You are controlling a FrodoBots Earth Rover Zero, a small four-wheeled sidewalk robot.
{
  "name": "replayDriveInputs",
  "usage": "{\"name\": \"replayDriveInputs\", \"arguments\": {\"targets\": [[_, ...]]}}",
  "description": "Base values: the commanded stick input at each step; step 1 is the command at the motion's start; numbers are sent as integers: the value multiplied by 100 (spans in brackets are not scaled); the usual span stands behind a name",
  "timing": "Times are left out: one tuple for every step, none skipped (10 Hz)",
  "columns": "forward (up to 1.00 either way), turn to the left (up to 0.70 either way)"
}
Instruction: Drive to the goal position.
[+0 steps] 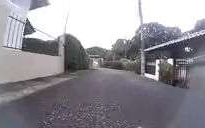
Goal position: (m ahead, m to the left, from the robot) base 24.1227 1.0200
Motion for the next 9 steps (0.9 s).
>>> {"name": "replayDriveInputs", "arguments": {"targets": [[50, -50], [50, -50], [50, -50], [50, -34], [50, 0], [50, 0], [50, 0], [50, 0], [50, 0]]}}
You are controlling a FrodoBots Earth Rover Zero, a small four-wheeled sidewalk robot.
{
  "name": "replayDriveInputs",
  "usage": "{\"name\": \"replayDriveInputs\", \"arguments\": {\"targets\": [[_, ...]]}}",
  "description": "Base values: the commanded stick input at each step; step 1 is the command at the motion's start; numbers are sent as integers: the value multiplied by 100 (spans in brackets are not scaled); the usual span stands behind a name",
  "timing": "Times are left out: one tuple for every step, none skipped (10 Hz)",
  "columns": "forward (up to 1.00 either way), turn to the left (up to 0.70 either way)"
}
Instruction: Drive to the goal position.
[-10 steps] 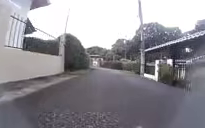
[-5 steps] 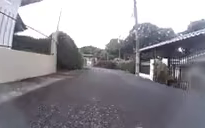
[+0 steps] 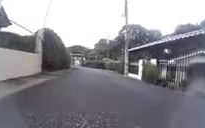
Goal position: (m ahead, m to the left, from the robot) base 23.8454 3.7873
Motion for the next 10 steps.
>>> {"name": "replayDriveInputs", "arguments": {"targets": [[50, 0], [50, 0], [50, 0], [50, 0], [50, 0], [50, 0], [50, 0], [50, 0], [50, 0], [50, 0]]}}
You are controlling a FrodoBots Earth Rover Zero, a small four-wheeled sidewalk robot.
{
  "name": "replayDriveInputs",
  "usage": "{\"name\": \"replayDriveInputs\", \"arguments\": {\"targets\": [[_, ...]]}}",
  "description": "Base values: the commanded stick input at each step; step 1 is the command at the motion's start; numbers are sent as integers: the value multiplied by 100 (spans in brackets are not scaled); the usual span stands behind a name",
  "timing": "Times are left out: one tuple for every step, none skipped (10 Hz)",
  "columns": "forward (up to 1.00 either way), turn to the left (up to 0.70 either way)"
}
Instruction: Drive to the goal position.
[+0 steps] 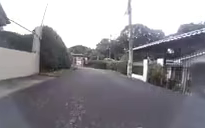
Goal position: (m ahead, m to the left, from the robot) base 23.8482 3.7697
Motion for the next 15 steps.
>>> {"name": "replayDriveInputs", "arguments": {"targets": [[50, 0], [50, 0], [50, 0], [50, 0], [50, 0], [50, 0], [50, 0], [50, 0], [50, 0], [50, 0], [50, 0], [50, 0], [50, 0], [50, 0], [50, 0]]}}
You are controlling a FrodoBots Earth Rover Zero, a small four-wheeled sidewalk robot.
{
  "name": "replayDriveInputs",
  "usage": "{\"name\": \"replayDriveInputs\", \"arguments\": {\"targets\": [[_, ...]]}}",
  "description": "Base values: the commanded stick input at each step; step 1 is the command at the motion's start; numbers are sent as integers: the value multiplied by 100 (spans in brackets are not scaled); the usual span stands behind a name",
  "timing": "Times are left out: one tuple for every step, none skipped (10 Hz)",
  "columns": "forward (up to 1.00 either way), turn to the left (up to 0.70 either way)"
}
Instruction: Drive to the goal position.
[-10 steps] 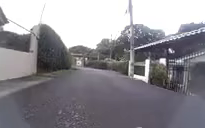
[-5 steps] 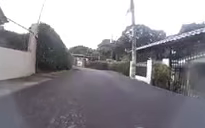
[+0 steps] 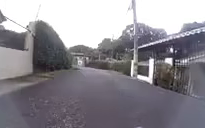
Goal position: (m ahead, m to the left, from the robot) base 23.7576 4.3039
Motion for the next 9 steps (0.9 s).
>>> {"name": "replayDriveInputs", "arguments": {"targets": [[50, 0], [50, 0], [50, 0], [50, 0], [50, 0], [50, 0], [50, 0], [50, 0], [50, 0]]}}
